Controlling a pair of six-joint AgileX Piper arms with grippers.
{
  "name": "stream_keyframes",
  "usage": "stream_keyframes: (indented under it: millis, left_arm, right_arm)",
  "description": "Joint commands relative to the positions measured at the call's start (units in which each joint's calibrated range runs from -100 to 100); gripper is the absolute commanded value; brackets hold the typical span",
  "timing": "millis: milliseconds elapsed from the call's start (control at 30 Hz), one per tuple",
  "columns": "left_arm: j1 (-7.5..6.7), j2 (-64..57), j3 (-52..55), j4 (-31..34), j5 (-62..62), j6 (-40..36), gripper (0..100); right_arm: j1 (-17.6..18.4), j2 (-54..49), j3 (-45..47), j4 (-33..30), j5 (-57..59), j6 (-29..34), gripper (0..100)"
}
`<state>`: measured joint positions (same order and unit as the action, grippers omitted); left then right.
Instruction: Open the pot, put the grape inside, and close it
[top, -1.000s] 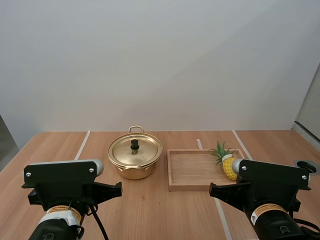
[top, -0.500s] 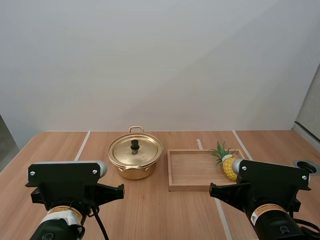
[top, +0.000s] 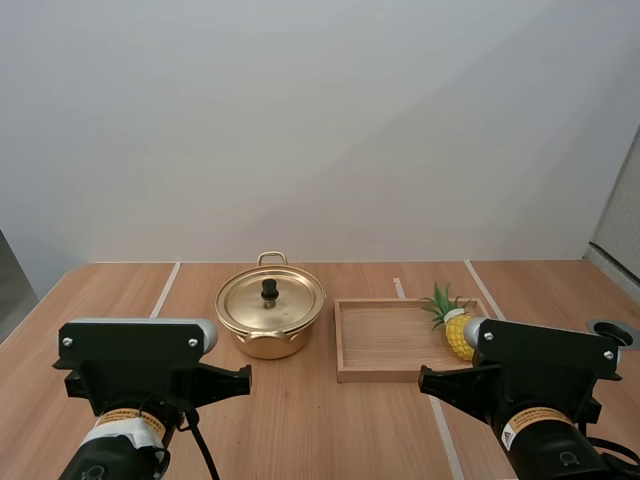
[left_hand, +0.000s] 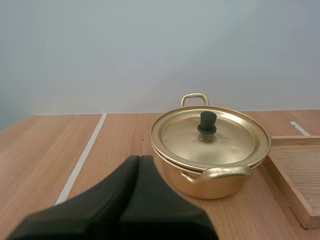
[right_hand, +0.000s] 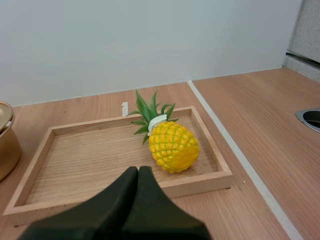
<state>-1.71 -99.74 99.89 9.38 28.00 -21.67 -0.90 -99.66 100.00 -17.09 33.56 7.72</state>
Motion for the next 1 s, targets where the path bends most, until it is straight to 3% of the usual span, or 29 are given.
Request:
stream_keyframes:
  millis: [0,267,600,833,967]
  left_arm:
    - [-0.09,-0.26,0.11,-0.97,-1.23,0.26,0]
    - [-0.09,-0.26,0.11,-0.97,-1.23,0.26,0]
    - [-0.09,-0.26,0.11,-0.97,-1.23,0.26,0]
    - [-0.09,-0.26,0.11,-0.97,-1.23,0.26,0]
    - [-0.09,-0.26,0.11,-0.97,-1.23,0.26,0]
  right_arm:
    - [0.13,-0.34,0.0,-0.08,-0.21,-0.21,0]
    - [0.13,-0.34,0.0,-0.08,-0.21,-0.21,0]
    - [0.12,-0.34,0.0,4.51,-0.38,-0.5,0]
    - [0.12,-0.34,0.0,16.19,-1.32,-15.09,0]
    - [0.12,-0.34,0.0,16.45,-1.32,-15.55,0]
